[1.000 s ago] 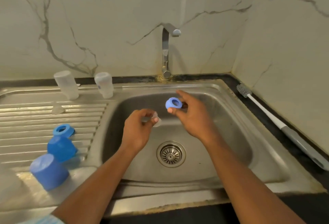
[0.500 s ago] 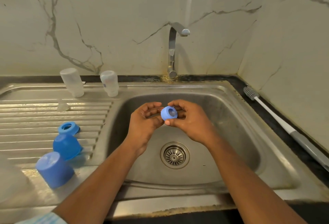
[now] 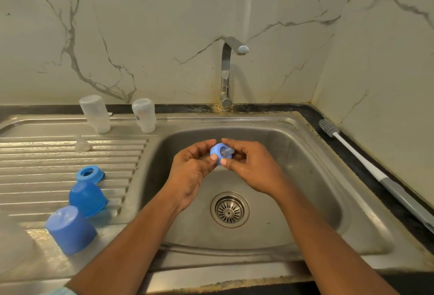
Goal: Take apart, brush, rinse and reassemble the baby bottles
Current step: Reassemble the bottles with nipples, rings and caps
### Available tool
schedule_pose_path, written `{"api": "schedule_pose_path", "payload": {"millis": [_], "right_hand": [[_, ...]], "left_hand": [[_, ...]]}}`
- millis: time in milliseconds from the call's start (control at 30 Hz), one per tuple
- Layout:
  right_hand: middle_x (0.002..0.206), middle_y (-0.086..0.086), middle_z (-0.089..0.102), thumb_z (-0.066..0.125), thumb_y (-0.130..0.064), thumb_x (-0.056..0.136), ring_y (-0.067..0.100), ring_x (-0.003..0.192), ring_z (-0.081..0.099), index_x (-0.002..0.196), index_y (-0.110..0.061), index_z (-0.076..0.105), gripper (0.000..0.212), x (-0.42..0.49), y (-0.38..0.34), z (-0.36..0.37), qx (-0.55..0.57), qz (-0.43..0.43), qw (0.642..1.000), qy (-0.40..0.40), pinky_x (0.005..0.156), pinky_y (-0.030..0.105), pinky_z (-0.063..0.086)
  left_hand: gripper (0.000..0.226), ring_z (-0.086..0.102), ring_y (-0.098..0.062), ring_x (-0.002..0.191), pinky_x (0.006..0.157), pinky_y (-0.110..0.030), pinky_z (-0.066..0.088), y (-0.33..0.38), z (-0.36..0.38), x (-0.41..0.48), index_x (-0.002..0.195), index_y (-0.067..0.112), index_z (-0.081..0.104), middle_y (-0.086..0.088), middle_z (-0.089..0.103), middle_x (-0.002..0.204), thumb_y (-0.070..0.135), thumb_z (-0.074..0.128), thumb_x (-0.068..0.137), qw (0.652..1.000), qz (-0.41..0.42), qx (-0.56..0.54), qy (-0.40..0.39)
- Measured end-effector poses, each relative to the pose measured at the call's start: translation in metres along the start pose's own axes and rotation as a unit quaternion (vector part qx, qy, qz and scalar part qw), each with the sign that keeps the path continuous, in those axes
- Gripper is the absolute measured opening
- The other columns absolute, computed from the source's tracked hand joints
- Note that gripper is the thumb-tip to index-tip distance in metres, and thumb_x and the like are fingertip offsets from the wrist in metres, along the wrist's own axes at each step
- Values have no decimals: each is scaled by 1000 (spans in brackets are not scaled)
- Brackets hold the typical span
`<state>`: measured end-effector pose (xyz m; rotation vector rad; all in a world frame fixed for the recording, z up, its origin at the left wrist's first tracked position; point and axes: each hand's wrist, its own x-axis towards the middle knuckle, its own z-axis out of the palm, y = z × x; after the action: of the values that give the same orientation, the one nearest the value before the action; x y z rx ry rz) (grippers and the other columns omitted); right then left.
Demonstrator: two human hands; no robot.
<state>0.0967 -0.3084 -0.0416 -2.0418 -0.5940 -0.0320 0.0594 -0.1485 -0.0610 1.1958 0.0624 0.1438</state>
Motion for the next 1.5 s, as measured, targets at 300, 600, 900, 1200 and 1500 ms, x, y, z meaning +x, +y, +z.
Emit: {"api": "schedule_pose_path", "payload": {"millis": [300,600,900,1200,1500], "right_hand": [[96,-1,74,69,-12,89,9,87,71,109,-11,73,20,0,2,-2,23,10,998,50,82,36,59],[84,-2,74,64,-27,93,14,73,65,97,-19,77,16,1,-13,3,-190,-66,976,86,71,35,52],[80,-4,72,64,-26,91,13,73,63,88,-21,74,11,1,-20,-8,-232,-36,971,55,70,33,51],[78,-3,70,68,-21,90,11,71,64,85,-15,75,10,-2,-17,-19,-160,16,987,30,66,27,50],[81,2,71,64,-29,93,19,73,63,89,-18,73,15,-1,-24,-3,-263,-20,965,16,69,35,51]], "left_hand": [[49,69,-14,108,91,-28,56,0,-3,1,122,19,67,2,72,117,-3,75,80,991,30,121,-54],[33,71,-5,91,83,-18,55,-1,-3,5,109,25,73,11,76,96,19,84,78,916,180,357,-32],[43,70,-5,94,90,-26,56,0,-6,2,115,25,73,12,76,100,14,85,75,895,170,404,-83],[22,68,-16,77,77,-42,56,-8,4,0,96,25,76,6,74,83,30,81,74,886,164,428,-66],[21,70,-21,78,75,-45,57,-11,-10,8,95,19,77,1,75,81,24,84,76,891,138,429,-55]]}}
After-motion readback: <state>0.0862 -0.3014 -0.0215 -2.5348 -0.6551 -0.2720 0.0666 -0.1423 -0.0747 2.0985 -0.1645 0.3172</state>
